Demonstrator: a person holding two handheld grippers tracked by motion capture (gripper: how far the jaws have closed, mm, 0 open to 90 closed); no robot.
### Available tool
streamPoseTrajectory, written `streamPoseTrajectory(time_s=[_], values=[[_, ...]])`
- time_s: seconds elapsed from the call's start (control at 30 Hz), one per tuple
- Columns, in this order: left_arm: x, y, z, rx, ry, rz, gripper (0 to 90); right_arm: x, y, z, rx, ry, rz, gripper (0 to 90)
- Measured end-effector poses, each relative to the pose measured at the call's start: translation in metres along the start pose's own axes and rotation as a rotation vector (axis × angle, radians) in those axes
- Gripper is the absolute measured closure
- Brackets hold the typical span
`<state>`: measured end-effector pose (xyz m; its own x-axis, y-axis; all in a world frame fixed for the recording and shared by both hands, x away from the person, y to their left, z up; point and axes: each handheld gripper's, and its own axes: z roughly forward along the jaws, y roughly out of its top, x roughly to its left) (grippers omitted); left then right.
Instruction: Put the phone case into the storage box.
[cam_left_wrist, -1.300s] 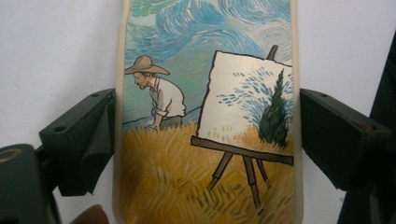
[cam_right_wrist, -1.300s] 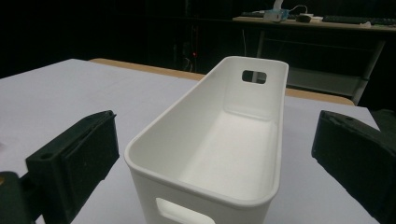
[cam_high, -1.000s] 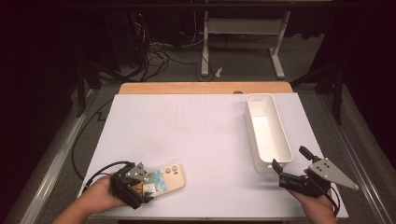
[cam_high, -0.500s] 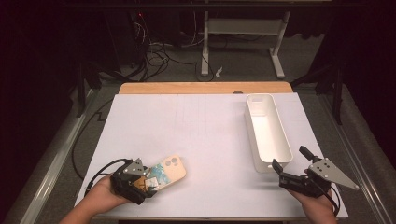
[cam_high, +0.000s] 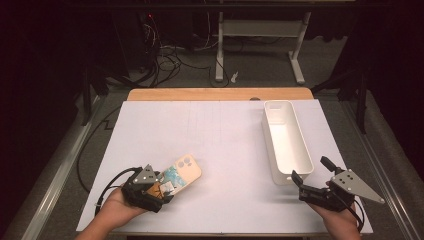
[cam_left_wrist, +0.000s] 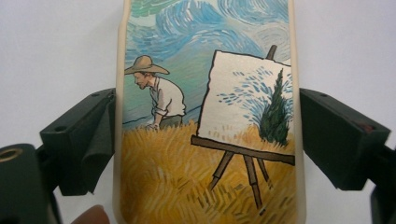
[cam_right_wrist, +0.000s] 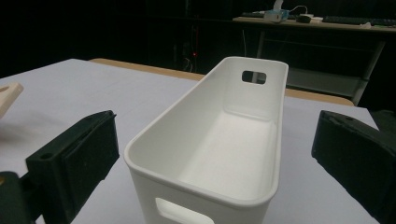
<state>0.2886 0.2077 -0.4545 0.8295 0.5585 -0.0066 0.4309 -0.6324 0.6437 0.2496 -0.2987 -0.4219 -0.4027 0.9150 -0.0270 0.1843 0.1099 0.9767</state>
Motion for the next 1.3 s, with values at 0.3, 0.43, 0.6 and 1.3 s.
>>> streamPoseTrajectory(time_s=[0.3, 0.43, 0.6, 1.3], values=[[-0.003, 0.008, 0.002, -0.089, 0.041, -0.054, 11.9, 0.000, 0.000, 0.000, -0.004, 0.001, 0.000, 1.1], [-0.004, 0.012, 0.004, -0.132, 0.060, -0.073, 11.9, 0.000, 0.000, 0.000, -0.003, 0.001, -0.001, 1.2], [-0.006, 0.018, 0.005, -0.187, 0.072, -0.097, 11.9, 0.000, 0.001, 0.000, -0.004, 0.002, -0.002, 1.2], [-0.018, 0.021, 0.013, -0.401, 0.092, -0.202, 11.9, 0.003, 0.000, 0.002, -0.002, 0.020, -0.013, 1.1]])
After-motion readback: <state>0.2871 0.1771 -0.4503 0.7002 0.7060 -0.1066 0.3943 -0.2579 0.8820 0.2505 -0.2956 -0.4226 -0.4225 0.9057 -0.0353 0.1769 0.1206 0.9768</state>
